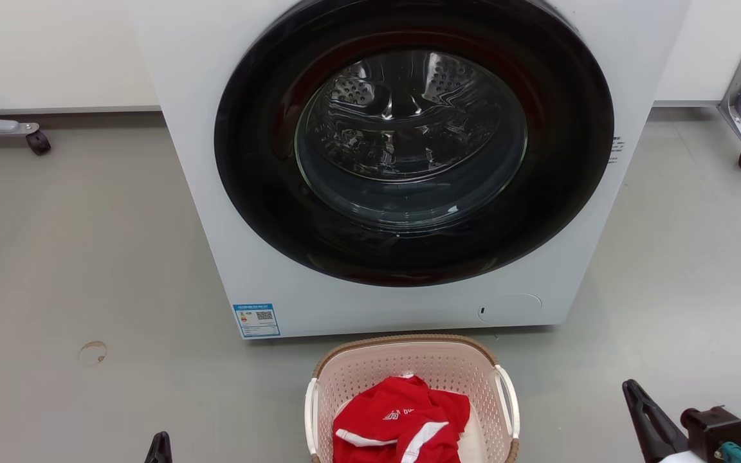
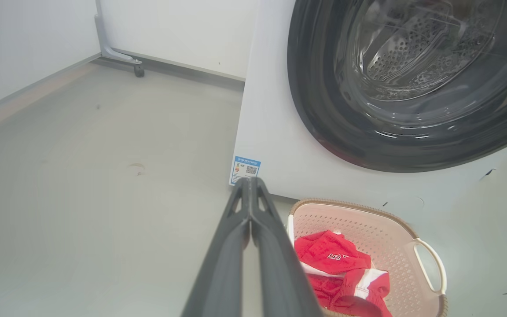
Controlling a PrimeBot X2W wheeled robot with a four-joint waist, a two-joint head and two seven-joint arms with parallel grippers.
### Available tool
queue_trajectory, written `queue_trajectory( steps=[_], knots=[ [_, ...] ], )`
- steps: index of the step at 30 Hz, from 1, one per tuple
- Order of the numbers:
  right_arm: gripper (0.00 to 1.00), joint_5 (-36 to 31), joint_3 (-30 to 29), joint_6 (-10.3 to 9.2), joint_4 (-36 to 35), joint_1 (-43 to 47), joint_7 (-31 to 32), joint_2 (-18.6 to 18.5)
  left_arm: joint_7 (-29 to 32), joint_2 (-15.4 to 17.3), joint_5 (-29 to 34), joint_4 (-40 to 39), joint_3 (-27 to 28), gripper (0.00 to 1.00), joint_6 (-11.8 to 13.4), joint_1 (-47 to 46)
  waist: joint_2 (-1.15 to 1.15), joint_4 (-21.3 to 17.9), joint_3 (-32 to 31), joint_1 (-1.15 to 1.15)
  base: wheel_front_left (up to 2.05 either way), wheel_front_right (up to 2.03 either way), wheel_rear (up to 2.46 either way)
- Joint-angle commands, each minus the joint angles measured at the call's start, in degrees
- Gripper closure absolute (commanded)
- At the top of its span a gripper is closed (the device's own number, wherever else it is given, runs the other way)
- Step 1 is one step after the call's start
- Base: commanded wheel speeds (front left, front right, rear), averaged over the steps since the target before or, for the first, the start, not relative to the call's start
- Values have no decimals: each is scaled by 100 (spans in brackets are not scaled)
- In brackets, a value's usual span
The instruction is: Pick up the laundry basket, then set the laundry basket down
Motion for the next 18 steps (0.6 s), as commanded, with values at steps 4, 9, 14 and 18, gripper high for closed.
queue_trajectory(
  steps=[4,9,14,18],
  knots=[
    [100,345,-106,1,-151,-210,66,-134,75,44,-290,-167,59,100,-36,-162,0,-4,-3,13,0,0,0],
    [100,682,-162,2,-166,-247,146,-143,152,36,-585,-198,85,100,-61,-203,0,-9,22,1,0,0,0],
    [100,1017,-219,3,-185,-284,226,-151,230,28,-878,-230,115,100,-86,-245,0,-15,35,0,0,0,0],
    [100,1286,-266,4,-202,-311,290,-157,295,22,-1113,-255,140,100,-105,-279,0,-19,44,0,0,0,0]
  ],
)
